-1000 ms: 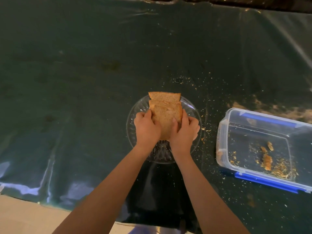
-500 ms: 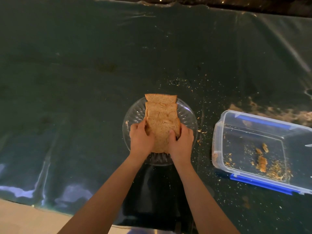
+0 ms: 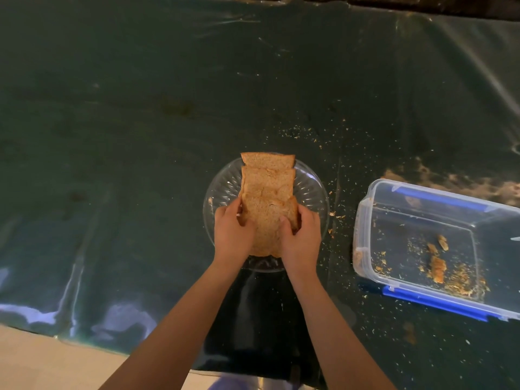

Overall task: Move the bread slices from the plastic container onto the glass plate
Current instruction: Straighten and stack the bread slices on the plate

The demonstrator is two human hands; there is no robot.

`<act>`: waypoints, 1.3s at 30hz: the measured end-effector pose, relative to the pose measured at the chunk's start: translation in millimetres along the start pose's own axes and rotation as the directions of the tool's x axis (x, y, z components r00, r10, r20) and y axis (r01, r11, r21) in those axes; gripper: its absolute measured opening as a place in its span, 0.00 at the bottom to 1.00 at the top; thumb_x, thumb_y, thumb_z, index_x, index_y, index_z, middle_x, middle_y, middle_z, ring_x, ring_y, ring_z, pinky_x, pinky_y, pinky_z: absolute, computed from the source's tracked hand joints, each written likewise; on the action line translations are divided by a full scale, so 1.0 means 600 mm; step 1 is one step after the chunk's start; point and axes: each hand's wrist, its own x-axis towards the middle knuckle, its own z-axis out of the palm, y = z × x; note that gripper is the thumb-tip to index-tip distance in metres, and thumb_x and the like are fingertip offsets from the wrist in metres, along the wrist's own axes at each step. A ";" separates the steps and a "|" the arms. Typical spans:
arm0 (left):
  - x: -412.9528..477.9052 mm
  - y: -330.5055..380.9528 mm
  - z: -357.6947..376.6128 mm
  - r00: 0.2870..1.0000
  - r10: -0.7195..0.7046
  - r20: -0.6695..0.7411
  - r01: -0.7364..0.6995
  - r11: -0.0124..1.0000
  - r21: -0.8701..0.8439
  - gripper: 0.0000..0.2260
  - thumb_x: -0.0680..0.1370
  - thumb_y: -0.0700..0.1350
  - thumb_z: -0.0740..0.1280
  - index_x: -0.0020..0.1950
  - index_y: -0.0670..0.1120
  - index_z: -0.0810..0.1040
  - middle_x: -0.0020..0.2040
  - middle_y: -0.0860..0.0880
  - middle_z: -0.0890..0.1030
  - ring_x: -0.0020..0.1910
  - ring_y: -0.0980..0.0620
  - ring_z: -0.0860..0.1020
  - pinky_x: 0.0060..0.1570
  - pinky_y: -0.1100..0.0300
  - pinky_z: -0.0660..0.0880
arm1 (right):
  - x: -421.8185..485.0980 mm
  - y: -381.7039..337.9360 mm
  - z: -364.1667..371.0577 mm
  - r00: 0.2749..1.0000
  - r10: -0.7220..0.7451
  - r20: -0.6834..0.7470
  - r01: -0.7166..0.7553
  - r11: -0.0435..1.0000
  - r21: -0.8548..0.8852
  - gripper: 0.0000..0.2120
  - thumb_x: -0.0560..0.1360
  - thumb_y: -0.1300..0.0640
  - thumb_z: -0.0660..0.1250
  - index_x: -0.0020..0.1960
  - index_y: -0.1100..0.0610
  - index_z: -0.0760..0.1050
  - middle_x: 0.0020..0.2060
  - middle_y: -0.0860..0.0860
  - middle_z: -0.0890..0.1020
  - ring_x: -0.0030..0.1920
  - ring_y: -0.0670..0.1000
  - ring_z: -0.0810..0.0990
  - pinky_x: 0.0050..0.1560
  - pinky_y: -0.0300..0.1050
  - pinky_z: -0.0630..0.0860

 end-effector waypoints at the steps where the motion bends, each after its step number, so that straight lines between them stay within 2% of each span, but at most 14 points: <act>1: -0.001 -0.002 0.000 1.000 -0.006 0.007 0.006 1.000 0.005 0.18 0.75 0.38 0.62 0.65 0.48 0.73 0.57 0.46 0.73 0.46 0.55 0.73 0.45 0.64 0.70 | -0.002 0.001 0.001 1.000 0.017 0.004 -0.017 1.000 0.000 0.18 0.75 0.59 0.64 0.63 0.59 0.70 0.57 0.53 0.73 0.54 0.44 0.70 0.58 0.39 0.69; 4: -0.003 -0.009 -0.001 0.999 -0.010 0.032 0.009 1.000 0.026 0.19 0.76 0.39 0.62 0.67 0.47 0.71 0.56 0.48 0.71 0.46 0.54 0.72 0.47 0.64 0.68 | -0.007 0.004 0.001 0.999 0.048 0.025 -0.048 0.999 0.002 0.19 0.75 0.57 0.64 0.65 0.59 0.69 0.58 0.54 0.72 0.57 0.48 0.72 0.60 0.41 0.69; 8: -0.009 -0.014 -0.003 0.998 0.013 0.057 -0.017 0.998 0.065 0.21 0.77 0.40 0.62 0.70 0.47 0.67 0.58 0.45 0.70 0.50 0.55 0.68 0.51 0.63 0.67 | -0.017 0.009 -0.001 0.998 0.049 0.038 -0.049 0.999 -0.001 0.24 0.75 0.56 0.64 0.69 0.57 0.64 0.62 0.54 0.68 0.60 0.47 0.70 0.60 0.40 0.66; 12: -0.019 -0.019 -0.007 0.998 0.021 0.066 -0.026 0.996 0.080 0.25 0.78 0.40 0.61 0.74 0.49 0.61 0.59 0.44 0.68 0.52 0.53 0.69 0.54 0.63 0.67 | -0.027 0.012 -0.001 0.994 0.058 0.088 -0.052 0.996 -0.074 0.26 0.75 0.59 0.64 0.71 0.57 0.61 0.63 0.54 0.66 0.62 0.48 0.69 0.62 0.38 0.65; 15: -0.019 -0.023 -0.009 0.996 0.014 0.090 -0.021 0.996 0.085 0.25 0.78 0.39 0.60 0.75 0.48 0.61 0.61 0.43 0.68 0.58 0.49 0.70 0.57 0.63 0.66 | -0.029 0.012 -0.001 0.991 0.070 0.110 -0.059 0.993 -0.100 0.27 0.75 0.59 0.64 0.71 0.58 0.61 0.64 0.55 0.66 0.64 0.51 0.69 0.65 0.43 0.67; 18: -0.014 -0.029 -0.012 0.993 -0.001 0.114 -0.013 0.992 0.122 0.25 0.77 0.40 0.60 0.74 0.48 0.63 0.62 0.43 0.67 0.63 0.46 0.67 0.62 0.58 0.66 | -0.026 0.012 -0.004 0.987 0.083 0.138 -0.065 0.990 -0.128 0.27 0.75 0.57 0.65 0.71 0.58 0.60 0.65 0.55 0.65 0.66 0.53 0.68 0.66 0.46 0.67; 21: -0.004 -0.026 -0.019 0.994 0.033 0.105 -0.045 0.992 0.117 0.24 0.76 0.43 0.62 0.72 0.49 0.64 0.66 0.45 0.68 0.67 0.44 0.65 0.63 0.55 0.65 | -0.013 0.009 -0.008 0.991 0.054 0.122 -0.036 0.989 -0.143 0.29 0.74 0.55 0.65 0.71 0.58 0.60 0.66 0.57 0.66 0.68 0.55 0.64 0.67 0.51 0.65; 23: 0.005 -0.018 -0.022 0.990 0.079 0.116 -0.086 0.995 0.054 0.24 0.77 0.44 0.62 0.73 0.48 0.63 0.67 0.49 0.69 0.67 0.49 0.67 0.62 0.59 0.67 | 0.004 0.002 -0.009 0.991 0.053 0.122 -0.038 0.992 -0.124 0.29 0.74 0.53 0.64 0.72 0.57 0.59 0.68 0.56 0.66 0.70 0.55 0.62 0.69 0.54 0.65; 25: 0.010 -0.009 -0.023 0.987 0.065 0.144 -0.058 0.997 -0.053 0.23 0.77 0.44 0.62 0.72 0.48 0.65 0.57 0.59 0.72 0.61 0.55 0.70 0.51 0.69 0.67 | 0.018 -0.005 -0.007 0.984 0.070 0.165 -0.061 0.996 -0.058 0.28 0.75 0.53 0.63 0.72 0.55 0.59 0.69 0.54 0.67 0.70 0.54 0.63 0.70 0.56 0.65; 26: 0.013 -0.006 -0.023 0.985 0.037 0.170 -0.021 0.995 -0.095 0.22 0.77 0.44 0.62 0.72 0.49 0.64 0.54 0.61 0.72 0.60 0.54 0.71 0.48 0.68 0.68 | 0.023 -0.008 -0.005 0.978 0.081 0.191 -0.079 0.997 -0.017 0.27 0.75 0.53 0.63 0.72 0.54 0.61 0.68 0.53 0.69 0.69 0.53 0.65 0.69 0.57 0.66; 28: 0.017 -0.005 -0.021 0.974 -0.019 0.224 0.052 0.988 -0.143 0.25 0.77 0.45 0.61 0.74 0.52 0.60 0.62 0.55 0.74 0.65 0.50 0.71 0.57 0.58 0.71 | 0.026 -0.010 0.000 0.971 0.093 0.222 -0.104 0.994 0.037 0.26 0.75 0.54 0.63 0.71 0.53 0.61 0.68 0.52 0.70 0.68 0.52 0.67 0.68 0.56 0.68; 30: 0.016 -0.006 -0.018 0.967 -0.035 0.251 0.077 0.984 -0.160 0.27 0.77 0.44 0.62 0.75 0.53 0.58 0.69 0.50 0.71 0.67 0.48 0.69 0.63 0.51 0.68 | 0.024 -0.008 0.002 0.970 0.086 0.227 -0.099 0.994 0.043 0.27 0.76 0.55 0.63 0.72 0.53 0.60 0.68 0.52 0.69 0.69 0.52 0.67 0.69 0.54 0.67; 37: 0.010 -0.012 -0.011 0.962 -0.049 0.269 0.094 0.983 -0.156 0.29 0.77 0.41 0.61 0.76 0.53 0.55 0.73 0.50 0.67 0.69 0.48 0.67 0.63 0.54 0.66 | 0.012 0.002 0.007 0.977 0.058 0.207 -0.068 0.997 0.040 0.26 0.77 0.57 0.61 0.73 0.54 0.58 0.69 0.52 0.69 0.69 0.52 0.66 0.68 0.49 0.64; 39: 0.006 -0.011 -0.011 0.960 -0.049 0.275 0.094 0.984 -0.150 0.30 0.77 0.40 0.60 0.76 0.53 0.54 0.72 0.50 0.67 0.69 0.48 0.67 0.60 0.56 0.66 | 0.011 0.005 0.007 0.976 0.067 0.208 -0.077 0.996 0.038 0.26 0.77 0.57 0.61 0.73 0.54 0.58 0.69 0.52 0.69 0.69 0.52 0.66 0.69 0.50 0.65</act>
